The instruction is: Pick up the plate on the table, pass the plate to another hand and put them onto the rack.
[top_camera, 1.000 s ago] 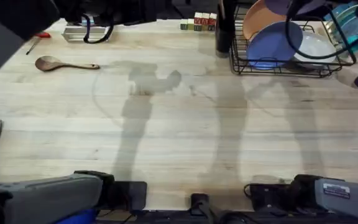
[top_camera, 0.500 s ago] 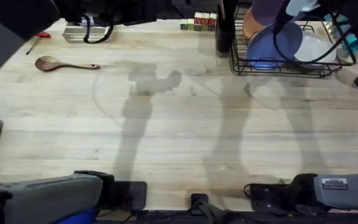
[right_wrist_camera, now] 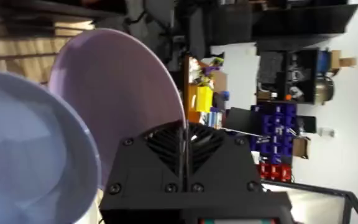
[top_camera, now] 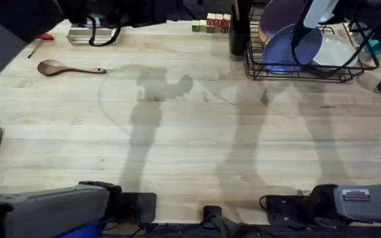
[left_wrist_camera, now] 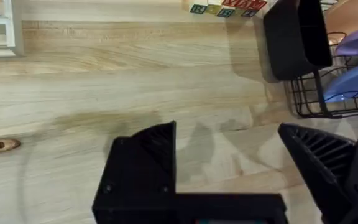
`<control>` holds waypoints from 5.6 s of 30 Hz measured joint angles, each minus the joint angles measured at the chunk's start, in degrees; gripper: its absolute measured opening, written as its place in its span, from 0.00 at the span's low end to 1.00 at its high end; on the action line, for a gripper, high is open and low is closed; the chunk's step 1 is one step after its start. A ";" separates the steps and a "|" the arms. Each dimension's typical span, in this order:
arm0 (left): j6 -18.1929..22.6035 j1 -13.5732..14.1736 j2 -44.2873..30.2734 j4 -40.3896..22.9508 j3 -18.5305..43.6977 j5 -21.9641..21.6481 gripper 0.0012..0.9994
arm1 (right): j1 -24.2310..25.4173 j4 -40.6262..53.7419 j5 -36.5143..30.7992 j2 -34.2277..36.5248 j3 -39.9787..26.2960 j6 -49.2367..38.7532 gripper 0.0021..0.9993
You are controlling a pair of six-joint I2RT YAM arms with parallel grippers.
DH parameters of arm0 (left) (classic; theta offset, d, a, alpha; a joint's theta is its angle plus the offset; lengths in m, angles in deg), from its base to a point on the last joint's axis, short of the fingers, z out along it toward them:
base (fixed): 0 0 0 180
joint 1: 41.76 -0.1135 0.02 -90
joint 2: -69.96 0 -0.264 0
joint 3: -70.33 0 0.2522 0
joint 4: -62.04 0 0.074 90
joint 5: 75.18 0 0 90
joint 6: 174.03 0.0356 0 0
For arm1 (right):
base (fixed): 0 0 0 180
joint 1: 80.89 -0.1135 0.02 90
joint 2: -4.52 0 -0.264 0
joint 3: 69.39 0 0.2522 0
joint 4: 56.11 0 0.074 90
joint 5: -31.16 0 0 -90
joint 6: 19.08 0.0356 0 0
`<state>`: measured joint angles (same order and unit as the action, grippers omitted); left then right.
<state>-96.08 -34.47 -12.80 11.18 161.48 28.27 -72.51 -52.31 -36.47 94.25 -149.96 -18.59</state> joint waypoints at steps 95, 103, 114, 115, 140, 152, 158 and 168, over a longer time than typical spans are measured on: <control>-0.02 0.00 0.00 -0.04 0.00 0.00 0.99 | -0.02 -1.59 -4.74 6.95 -3.06 -3.55 0.77; -0.02 0.00 0.00 -0.04 0.00 0.00 0.99 | -0.13 -0.87 -4.74 6.01 -3.74 -3.51 1.00; -0.02 0.00 0.00 -0.06 0.00 0.00 0.99 | -0.11 -0.94 -5.00 6.01 -3.74 -1.28 1.00; -0.02 0.00 0.00 -0.06 0.00 0.00 0.99 | -0.11 -0.94 -5.03 5.99 -3.74 -0.76 1.00; 0.00 0.00 0.00 -0.24 0.00 -0.02 0.99 | -0.13 2.38 -6.02 1.52 -2.08 7.30 1.00; -0.02 0.00 0.00 -0.24 0.00 0.00 0.99 | -0.13 10.50 -7.76 -1.18 -2.08 14.78 1.00; -0.02 0.00 0.00 -0.26 0.00 0.00 0.99 | -0.13 13.71 -7.80 -1.18 -2.03 15.88 1.00; -0.02 0.00 0.00 -1.70 0.00 -0.04 0.99 | -0.13 16.30 -7.82 -1.18 -2.03 16.25 1.00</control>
<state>-96.11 -34.47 -12.80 9.48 161.48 28.23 -72.64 -36.00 -44.29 93.07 -151.99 -2.33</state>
